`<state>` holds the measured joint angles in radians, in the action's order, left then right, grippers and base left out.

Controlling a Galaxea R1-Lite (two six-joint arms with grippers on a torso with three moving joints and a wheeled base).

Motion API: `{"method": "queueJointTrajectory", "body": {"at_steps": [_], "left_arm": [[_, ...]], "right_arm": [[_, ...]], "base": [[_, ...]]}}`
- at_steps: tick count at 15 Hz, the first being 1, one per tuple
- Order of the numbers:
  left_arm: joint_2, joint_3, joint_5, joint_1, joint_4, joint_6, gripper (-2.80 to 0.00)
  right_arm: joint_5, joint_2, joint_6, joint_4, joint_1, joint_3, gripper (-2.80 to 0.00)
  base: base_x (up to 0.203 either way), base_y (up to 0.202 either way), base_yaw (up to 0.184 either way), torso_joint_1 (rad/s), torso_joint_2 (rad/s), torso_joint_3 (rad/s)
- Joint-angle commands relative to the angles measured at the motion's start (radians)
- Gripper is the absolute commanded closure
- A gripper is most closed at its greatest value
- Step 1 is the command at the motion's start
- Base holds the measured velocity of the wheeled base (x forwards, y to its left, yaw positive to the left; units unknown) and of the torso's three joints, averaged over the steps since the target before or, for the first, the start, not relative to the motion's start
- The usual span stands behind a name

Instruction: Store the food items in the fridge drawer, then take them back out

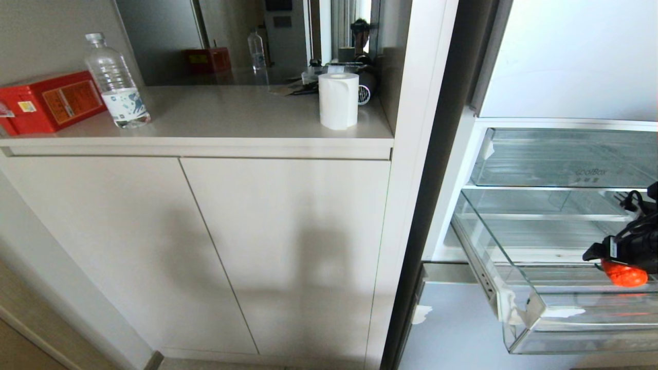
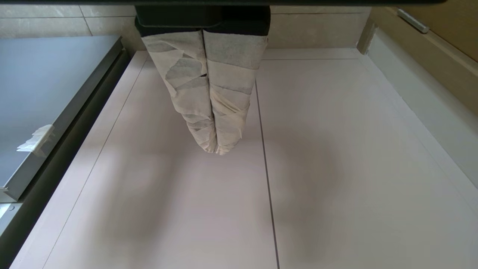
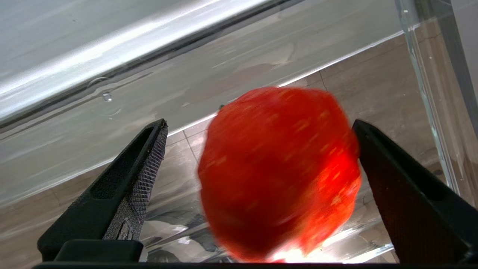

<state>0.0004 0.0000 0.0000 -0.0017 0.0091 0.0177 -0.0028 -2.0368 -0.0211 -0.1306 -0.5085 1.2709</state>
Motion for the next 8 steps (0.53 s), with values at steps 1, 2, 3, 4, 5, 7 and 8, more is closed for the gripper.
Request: {"method": "queueJointTrajectory", "body": {"at_steps": [1,2,3,4,5,7,8], "left_arm": [[-0.002,0.0,0.0,0.0,0.0,0.001,0.0],[-0.002,0.0,0.0,0.0,0.0,0.001,0.0],[-0.002,0.0,0.0,0.0,0.0,0.001,0.0],[-0.002,0.0,0.0,0.0,0.0,-0.001,0.0],[-0.002,0.0,0.0,0.0,0.0,0.001,0.0],[-0.002,0.0,0.0,0.0,0.0,0.001,0.0],[-0.002,0.0,0.0,0.0,0.0,0.001,0.0]], "right_arm": [[0.0,-0.002,0.001,-0.001,-0.002,-0.001,-2.8],[0.0,-0.004,0.002,0.0,-0.002,-0.002,-2.8],[0.0,-0.005,0.003,0.0,-0.003,0.0,-2.8],[0.0,-0.006,0.003,0.0,-0.004,-0.001,-2.8],[0.0,-0.006,0.003,-0.001,-0.005,-0.004,-2.8],[0.0,-0.001,0.003,-0.001,-0.005,-0.007,0.0],[0.0,0.008,0.002,-0.001,-0.005,-0.015,0.0]], "base": [[0.0,0.0,0.0,0.0,0.0,0.0],[0.0,0.0,0.0,0.0,0.0,0.0],[0.0,0.0,0.0,0.0,0.0,0.0],[0.0,0.0,0.0,0.0,0.0,0.0],[0.0,0.0,0.0,0.0,0.0,0.0],[0.0,0.0,0.0,0.0,0.0,0.0],[0.0,0.0,0.0,0.0,0.0,0.0]]}}
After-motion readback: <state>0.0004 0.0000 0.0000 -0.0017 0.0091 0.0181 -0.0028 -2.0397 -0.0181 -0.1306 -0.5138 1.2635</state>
